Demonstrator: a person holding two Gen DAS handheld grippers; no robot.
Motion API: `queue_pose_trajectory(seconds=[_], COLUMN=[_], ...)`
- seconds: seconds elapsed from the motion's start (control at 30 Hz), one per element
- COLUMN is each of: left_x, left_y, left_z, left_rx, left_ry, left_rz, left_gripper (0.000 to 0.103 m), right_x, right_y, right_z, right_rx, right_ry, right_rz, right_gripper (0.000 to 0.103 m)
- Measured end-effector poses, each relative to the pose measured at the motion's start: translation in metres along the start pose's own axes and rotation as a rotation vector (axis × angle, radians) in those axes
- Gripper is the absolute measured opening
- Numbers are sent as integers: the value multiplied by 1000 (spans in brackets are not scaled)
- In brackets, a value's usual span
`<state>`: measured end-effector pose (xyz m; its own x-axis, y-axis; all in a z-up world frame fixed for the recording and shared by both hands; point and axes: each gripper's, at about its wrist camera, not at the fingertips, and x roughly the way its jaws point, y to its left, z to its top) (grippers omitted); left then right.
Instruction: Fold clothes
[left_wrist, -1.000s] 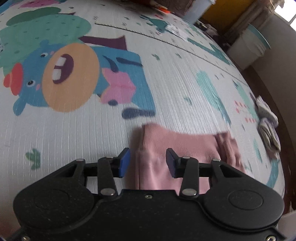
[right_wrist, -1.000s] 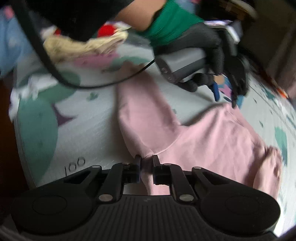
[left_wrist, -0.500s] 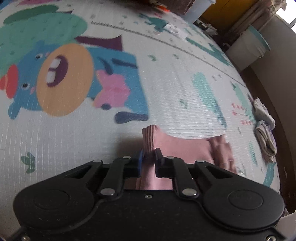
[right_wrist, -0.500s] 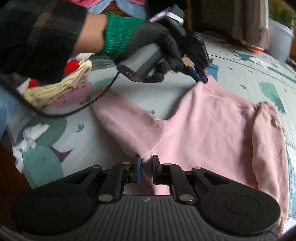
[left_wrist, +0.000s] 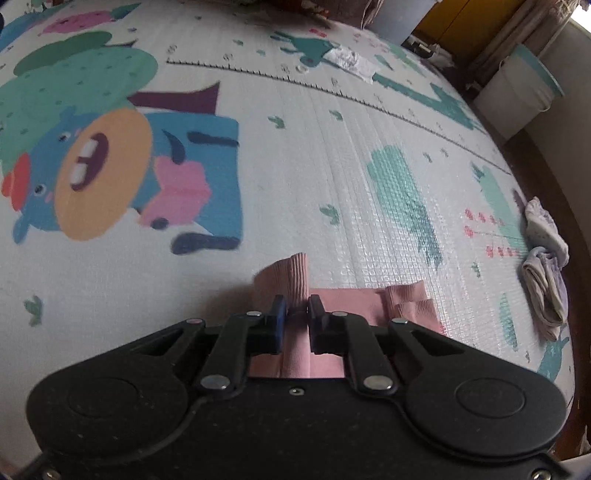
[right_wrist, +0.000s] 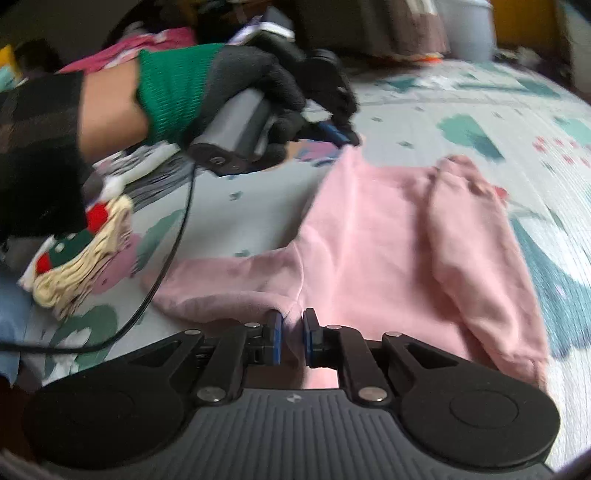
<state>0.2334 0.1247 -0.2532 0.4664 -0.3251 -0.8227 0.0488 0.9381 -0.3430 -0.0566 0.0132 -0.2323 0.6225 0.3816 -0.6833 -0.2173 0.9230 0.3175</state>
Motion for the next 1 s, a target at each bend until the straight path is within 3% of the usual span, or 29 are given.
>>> queue_pose_trajectory(seconds=[0.2, 0.37, 0.53, 0.7, 0.8, 0.9, 1.0], left_x=[19, 28, 3, -16, -4, 21, 17], left_y=[-25, -31, -1, 14, 2, -21, -27], left_z=[-7, -15, -13, -29, -48, -67, -67], left_rx=[56, 75, 67, 160, 203, 304, 316], left_ry=[23, 73, 24, 42, 90, 133, 105], left_rz=[22, -109, -133, -195, -210, -165, -200], left_gripper=[10, 13, 13, 13, 13, 13, 13], right_x=[-2, 1, 2, 4, 5, 5, 3], right_y=[-32, -48, -52, -55, -58, -62, -61], right_z=[-12, -23, -28, -33, -38, -41, -38], right_rx=[48, 110, 126, 132, 139, 159, 141], right_ry=[25, 64, 85, 107, 126, 136, 133], right_rz=[-65, -97, -115, -128, -147, -171, -188], right_gripper=[13, 13, 13, 14, 14, 14, 14])
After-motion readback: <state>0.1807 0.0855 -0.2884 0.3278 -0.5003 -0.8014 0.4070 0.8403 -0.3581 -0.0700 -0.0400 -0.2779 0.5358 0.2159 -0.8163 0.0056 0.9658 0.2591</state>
